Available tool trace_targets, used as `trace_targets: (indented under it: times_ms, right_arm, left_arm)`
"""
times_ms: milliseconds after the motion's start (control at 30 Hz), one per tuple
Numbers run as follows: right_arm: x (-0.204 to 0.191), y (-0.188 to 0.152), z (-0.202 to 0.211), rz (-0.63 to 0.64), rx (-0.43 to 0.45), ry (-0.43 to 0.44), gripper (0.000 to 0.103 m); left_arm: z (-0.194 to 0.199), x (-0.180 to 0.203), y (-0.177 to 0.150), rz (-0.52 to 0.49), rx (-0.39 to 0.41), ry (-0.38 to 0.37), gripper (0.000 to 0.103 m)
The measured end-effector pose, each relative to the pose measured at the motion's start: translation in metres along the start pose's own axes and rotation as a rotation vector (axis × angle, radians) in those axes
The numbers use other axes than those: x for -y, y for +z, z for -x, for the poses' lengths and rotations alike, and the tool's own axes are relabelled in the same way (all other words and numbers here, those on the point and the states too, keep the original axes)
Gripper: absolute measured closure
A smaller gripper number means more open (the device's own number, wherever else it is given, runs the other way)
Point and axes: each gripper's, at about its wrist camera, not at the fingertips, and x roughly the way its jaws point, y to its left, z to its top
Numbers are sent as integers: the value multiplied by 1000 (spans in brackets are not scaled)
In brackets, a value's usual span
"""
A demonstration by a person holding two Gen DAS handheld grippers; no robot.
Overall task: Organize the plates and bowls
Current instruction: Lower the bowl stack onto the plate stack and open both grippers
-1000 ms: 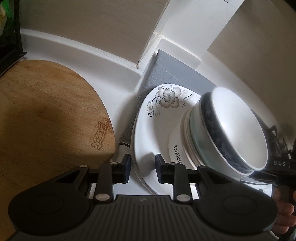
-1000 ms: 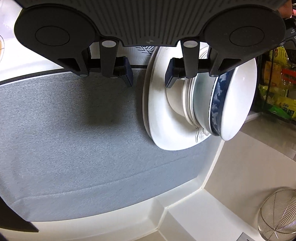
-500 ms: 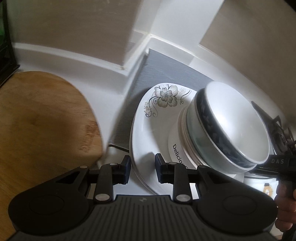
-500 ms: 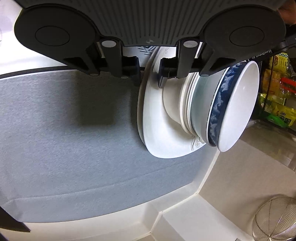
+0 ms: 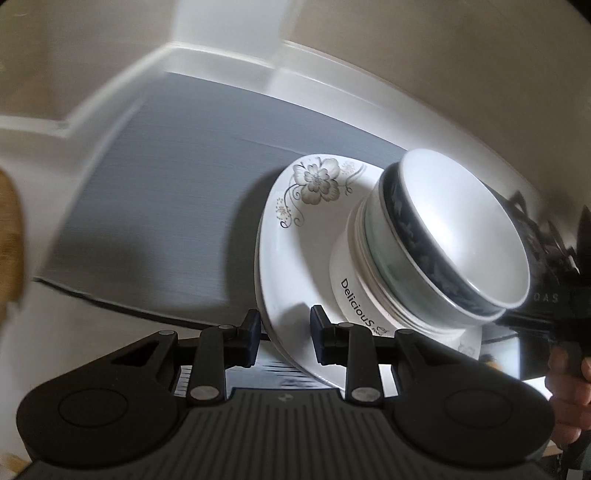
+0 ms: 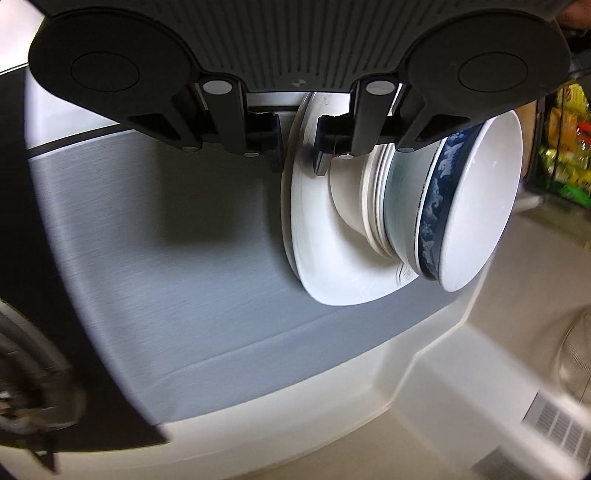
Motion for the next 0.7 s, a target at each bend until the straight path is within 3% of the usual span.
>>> trace_targets:
  times_ms: [100,233,300,367,467,533,700]
  right_arm:
    - [25,6,17,-1,20,-27,86]
    - [42,12,28,3,0,-23,80]
    - [44,8,36,17,11,-27,74]
    - [42,3,50,69,49,-40,70]
    - [42,-9,65,134,87,-42,50]
    - [43,-18,72,161,100,-37,36]
    - [39,-45,85,234,128,-50,16]
  left_arm:
    - [-7,25,-4,-12,1,3,66]
    - [-5,41,-5,-7,10,74,60]
    - [6,42,-10,-2,32,97,42]
    - [19,44,-16,-8,55,132,33]
    - [40,48,-31,-19,74,190,19]
    - [57,48,-44,-28,80,211,18]
    - [83,61,-61,-83,125,238,0]
